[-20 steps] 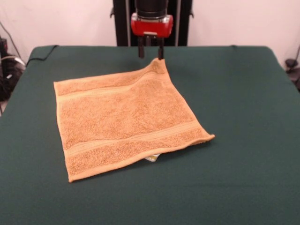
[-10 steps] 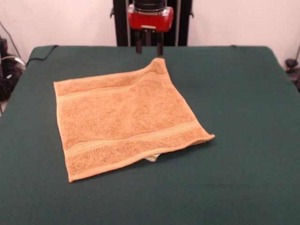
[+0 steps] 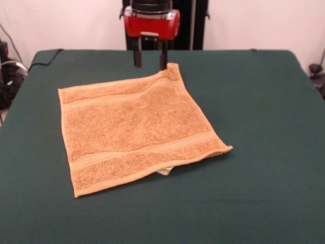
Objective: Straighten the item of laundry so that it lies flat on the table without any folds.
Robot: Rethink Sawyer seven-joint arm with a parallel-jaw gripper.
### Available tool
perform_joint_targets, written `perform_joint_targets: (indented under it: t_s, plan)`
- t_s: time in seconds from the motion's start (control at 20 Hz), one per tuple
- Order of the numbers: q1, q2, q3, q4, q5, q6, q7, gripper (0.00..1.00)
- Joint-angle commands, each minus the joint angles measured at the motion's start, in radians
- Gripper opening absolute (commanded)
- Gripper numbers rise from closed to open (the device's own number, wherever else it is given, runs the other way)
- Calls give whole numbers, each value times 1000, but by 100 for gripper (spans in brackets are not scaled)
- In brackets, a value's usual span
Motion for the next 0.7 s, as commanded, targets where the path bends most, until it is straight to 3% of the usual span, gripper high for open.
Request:
perform_joint_targets:
  t_s: [0.05,0.7]
  plan:
    - [54,49,36,-181,36,120,135,100]
    - [100,126,-4,-291,33,138,154,100]
